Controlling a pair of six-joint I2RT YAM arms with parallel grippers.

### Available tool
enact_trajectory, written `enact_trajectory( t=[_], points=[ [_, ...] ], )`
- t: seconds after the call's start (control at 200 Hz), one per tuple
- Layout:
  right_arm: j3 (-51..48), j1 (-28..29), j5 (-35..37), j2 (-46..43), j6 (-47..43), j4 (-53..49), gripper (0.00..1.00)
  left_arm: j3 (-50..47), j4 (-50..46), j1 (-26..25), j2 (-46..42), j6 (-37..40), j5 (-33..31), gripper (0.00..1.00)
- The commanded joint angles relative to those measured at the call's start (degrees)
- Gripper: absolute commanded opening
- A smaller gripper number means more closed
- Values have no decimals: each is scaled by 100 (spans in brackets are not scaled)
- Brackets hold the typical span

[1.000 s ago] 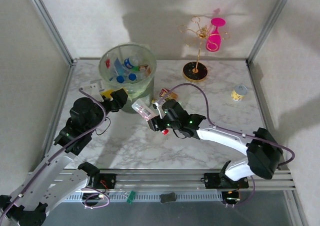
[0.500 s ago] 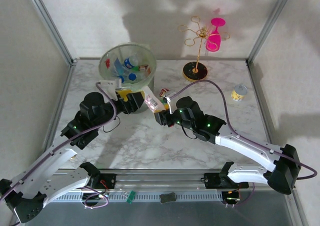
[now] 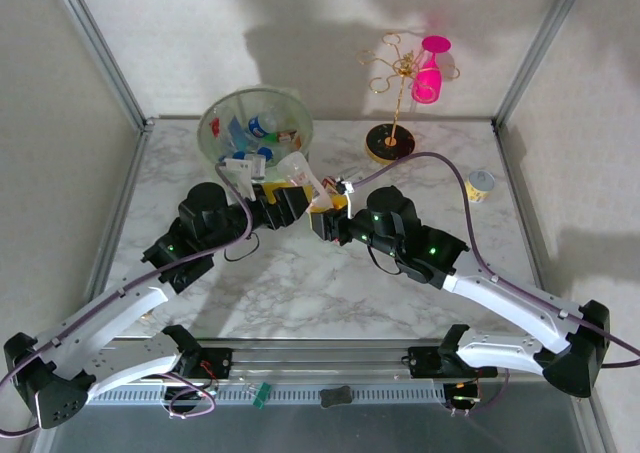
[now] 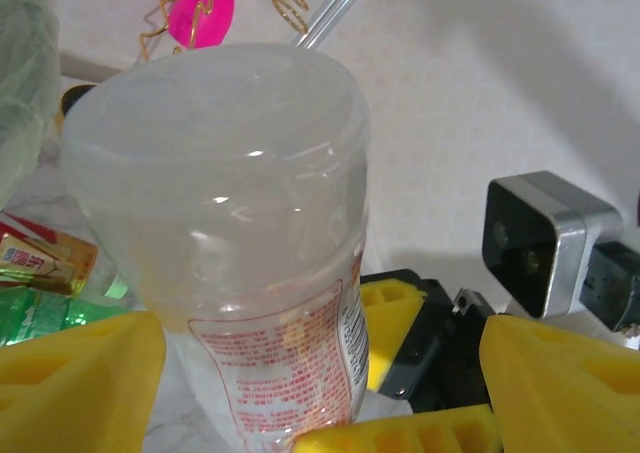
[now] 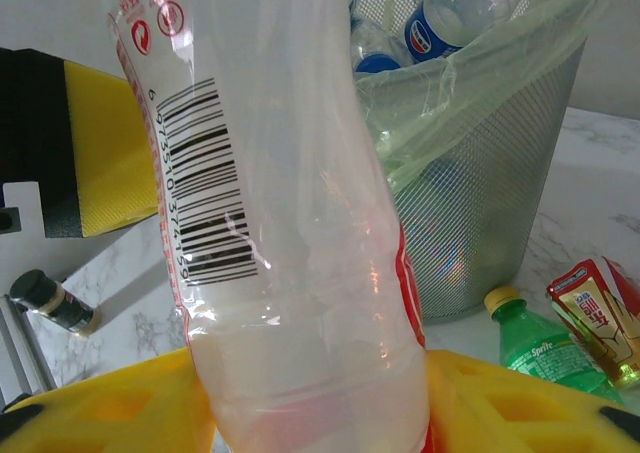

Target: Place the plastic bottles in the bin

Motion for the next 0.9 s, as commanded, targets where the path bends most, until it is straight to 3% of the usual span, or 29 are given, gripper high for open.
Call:
enact_trajectory(
  t=[0.0,0.27,0.531,0.606,0.781,0.891],
  points=[
    [-24,-10,-282,-225,130,466,54,153,549,-64,53,-161,284,80],
    [-208,-5,-528,-400,194,702,54,251,627,-70,274,-74,310,71],
    [-238,-10,-392,-290,192,590,55,391,665,-72,305,4,379,48],
    [-243,-1,-368,-253,203,595,62,447,633,-72,330,29,405,46],
    [-242,-5,-223,-297,196,586,89,666,410,-34,461,95,248,45],
    [-231,-6,-20,-392,149,517,92,927,100,237,563,174,57,43]
  ],
)
